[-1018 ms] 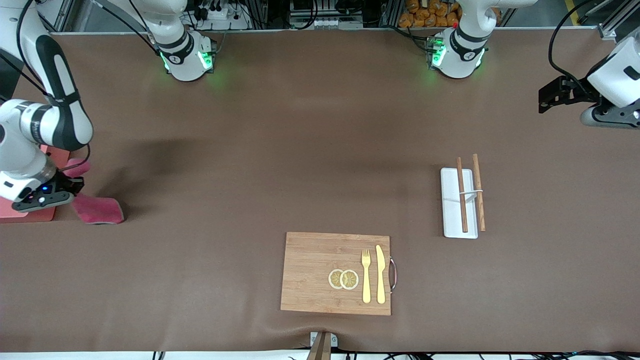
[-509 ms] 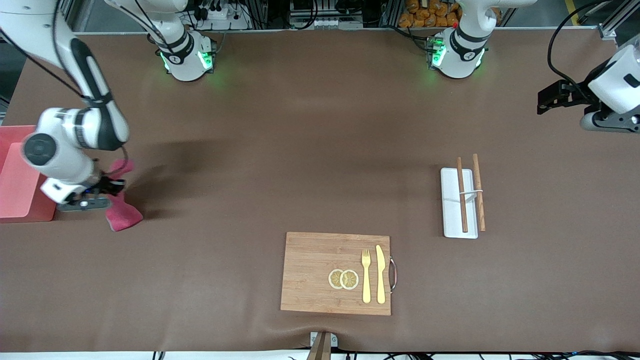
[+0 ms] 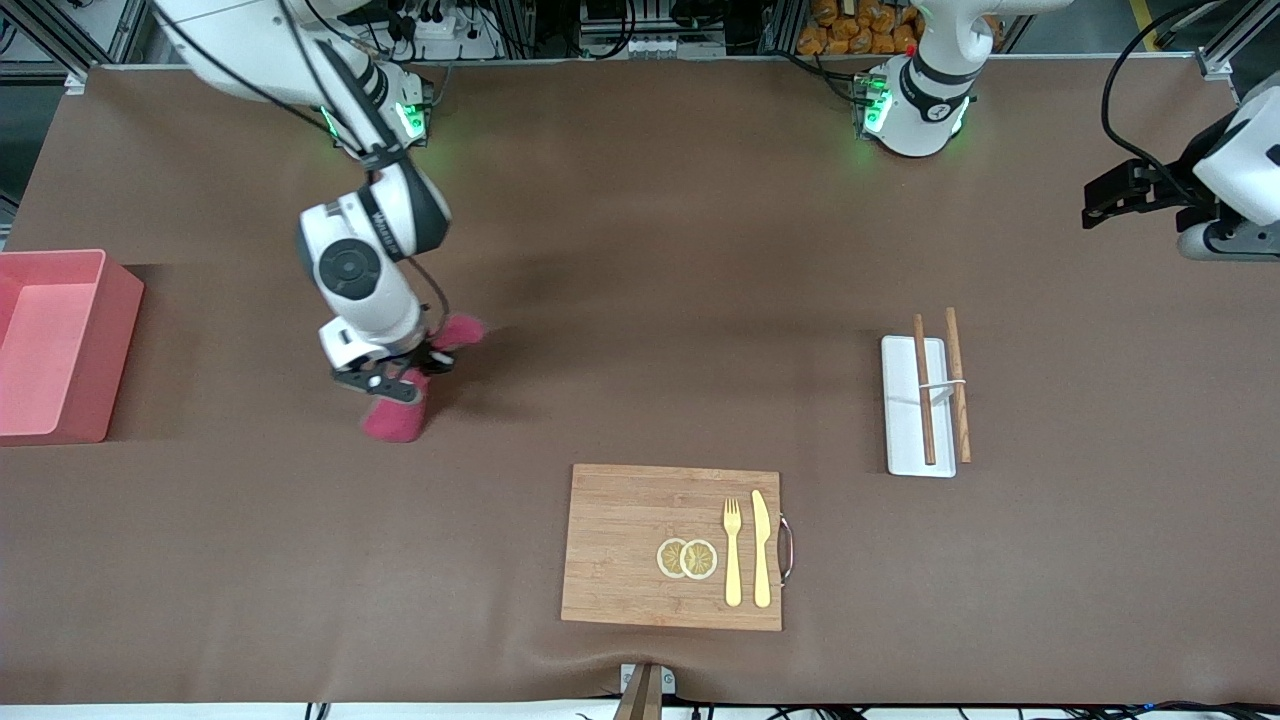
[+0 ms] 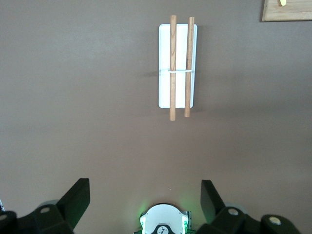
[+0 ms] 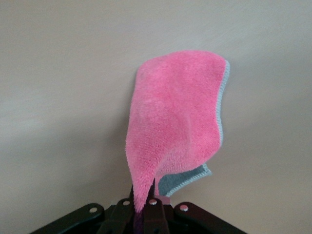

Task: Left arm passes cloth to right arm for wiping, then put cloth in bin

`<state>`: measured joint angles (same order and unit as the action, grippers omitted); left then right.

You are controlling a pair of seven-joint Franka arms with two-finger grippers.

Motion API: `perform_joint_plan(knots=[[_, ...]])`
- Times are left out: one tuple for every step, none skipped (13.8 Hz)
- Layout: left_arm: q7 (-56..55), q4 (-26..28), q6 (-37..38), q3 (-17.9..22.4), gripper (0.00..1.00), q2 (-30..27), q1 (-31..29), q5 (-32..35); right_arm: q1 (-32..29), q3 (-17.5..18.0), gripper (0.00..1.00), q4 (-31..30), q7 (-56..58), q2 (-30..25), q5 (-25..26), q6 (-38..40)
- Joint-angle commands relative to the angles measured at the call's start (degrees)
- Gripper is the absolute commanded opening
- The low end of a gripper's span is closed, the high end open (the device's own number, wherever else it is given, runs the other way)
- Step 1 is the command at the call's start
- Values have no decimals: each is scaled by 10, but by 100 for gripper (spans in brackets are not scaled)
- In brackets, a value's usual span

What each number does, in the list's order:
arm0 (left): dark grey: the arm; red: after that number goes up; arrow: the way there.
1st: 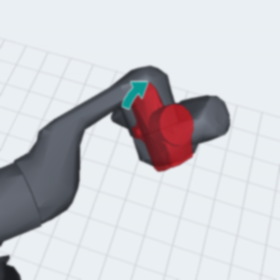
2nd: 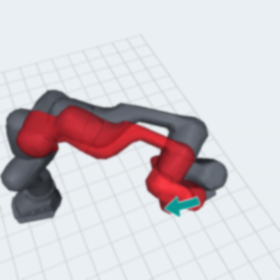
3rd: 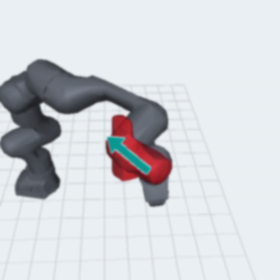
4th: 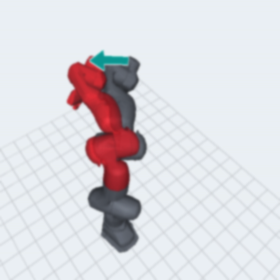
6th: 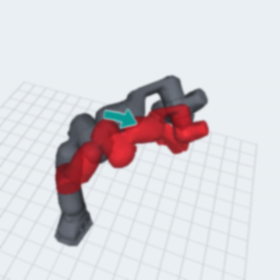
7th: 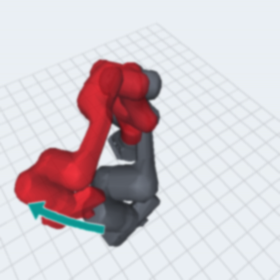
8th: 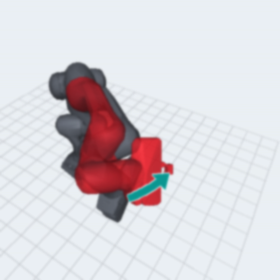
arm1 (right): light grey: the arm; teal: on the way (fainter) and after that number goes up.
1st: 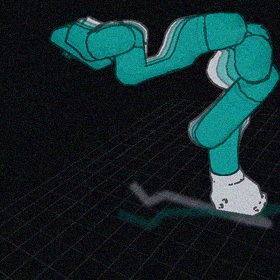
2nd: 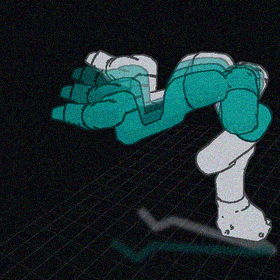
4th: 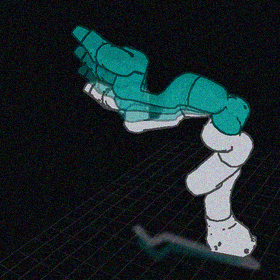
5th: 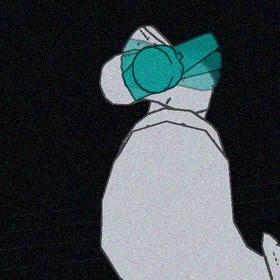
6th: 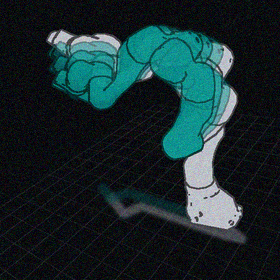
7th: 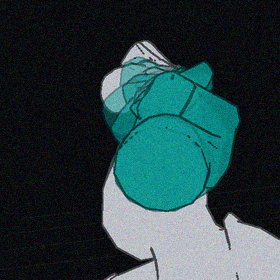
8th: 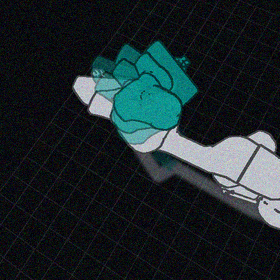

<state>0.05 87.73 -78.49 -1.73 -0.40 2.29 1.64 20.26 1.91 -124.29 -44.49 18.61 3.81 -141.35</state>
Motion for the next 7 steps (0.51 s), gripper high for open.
perform_joint_plan(knots=[[-7, 10, -2, 3, 100, -14, 5, -8, 4, -1, 0, 49, -4, -5, -82, 61], [-6, 10, -1, 4, 100, -14, 4, -8, 0, -2, 0, 70, -2, -9, -83, 95], [-6, 10, -1, 1, 100, -14, -1, -7, -14, -4, 0, 88, 20, -15, -83, 136], [-6, 10, -2, 0, 100, -14, -1, -6, -39, -4, 0, 97, 58, -30, -83, 163], [-5, 9, -3, -1, 100, -14, -2, -5, -74, -4, 0, 99, 113, -46, -83, 178], [-4, 7, -9, 0, 100, -14, -3, -7, -111, -4, 0, 99, 181, -61, -83, 190], [-5, 7, -16, -1, 100, -14, -2, -7, -145, -5, 0, 98, 256, -74, -81, 196]])
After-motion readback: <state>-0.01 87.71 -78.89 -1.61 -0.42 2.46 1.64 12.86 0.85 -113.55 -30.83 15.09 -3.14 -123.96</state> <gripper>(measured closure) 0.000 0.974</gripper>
